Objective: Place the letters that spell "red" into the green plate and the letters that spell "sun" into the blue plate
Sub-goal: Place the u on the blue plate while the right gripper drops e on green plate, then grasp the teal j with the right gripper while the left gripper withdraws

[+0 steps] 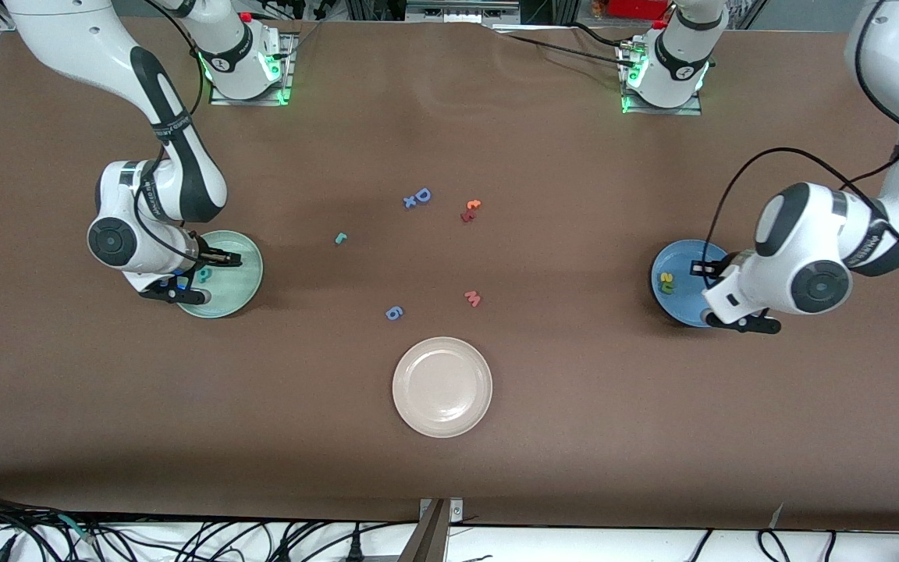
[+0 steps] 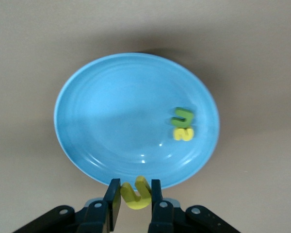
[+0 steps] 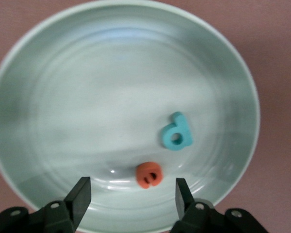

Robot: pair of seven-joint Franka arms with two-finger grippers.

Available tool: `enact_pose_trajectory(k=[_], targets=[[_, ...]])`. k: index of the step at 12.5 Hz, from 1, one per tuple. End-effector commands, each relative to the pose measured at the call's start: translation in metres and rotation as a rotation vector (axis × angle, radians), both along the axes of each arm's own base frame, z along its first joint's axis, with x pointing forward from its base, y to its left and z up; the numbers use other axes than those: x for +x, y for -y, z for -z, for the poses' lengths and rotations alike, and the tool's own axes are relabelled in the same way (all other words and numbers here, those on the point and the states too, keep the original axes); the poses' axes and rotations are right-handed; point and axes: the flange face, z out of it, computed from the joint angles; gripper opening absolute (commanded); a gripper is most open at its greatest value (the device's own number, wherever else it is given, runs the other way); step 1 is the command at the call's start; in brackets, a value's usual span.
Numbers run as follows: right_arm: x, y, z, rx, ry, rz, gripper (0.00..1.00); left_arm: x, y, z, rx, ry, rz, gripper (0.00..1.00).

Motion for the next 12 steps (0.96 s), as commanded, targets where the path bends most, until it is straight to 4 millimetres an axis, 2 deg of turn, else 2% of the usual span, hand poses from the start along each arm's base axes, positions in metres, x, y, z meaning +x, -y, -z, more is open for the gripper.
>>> enact_pose_trajectory(k=[1, 3, 4, 5, 6, 7, 9, 10, 12], targets=[[-0.004, -0.044, -0.02, 0.004, 0.03, 0.075, 0.79, -0.002, 0.007, 0.029, -0.07, -0.003, 0.032, 0.17], [-0.012, -0.077, -0.023, -0.006, 0.023, 0.14, 0.79, -0.003, -0.005, 0.058, -0.061, 0.016, 0.046, 0.19], [-0.017, -0.098, -0.025, -0.012, 0.024, 0.178, 0.79, -0.005, -0.003, 0.065, -0.054, 0.027, 0.059, 0.21], [-0.023, -0.12, -0.025, -0.017, 0.023, 0.214, 0.79, -0.006, -0.002, 0.067, -0.058, 0.037, 0.06, 0.33], [-0.029, -0.141, -0.025, -0.019, 0.028, 0.247, 0.79, -0.006, -0.002, 0.067, -0.057, 0.037, 0.059, 0.84], [-0.034, -0.156, -0.024, -0.019, 0.029, 0.27, 0.79, -0.006, -0.003, 0.064, -0.054, 0.038, 0.06, 1.0], [-0.043, -0.181, -0.021, -0.019, 0.036, 0.323, 0.83, -0.005, 0.001, 0.044, -0.039, 0.035, 0.062, 1.0], [-0.047, -0.191, -0.015, -0.018, 0.036, 0.347, 0.85, -0.004, 0.004, 0.026, -0.022, 0.025, 0.069, 1.0], [-0.054, -0.205, -0.005, -0.009, 0.04, 0.372, 0.85, -0.006, 0.023, -0.024, 0.022, 0.039, 0.108, 1.0]])
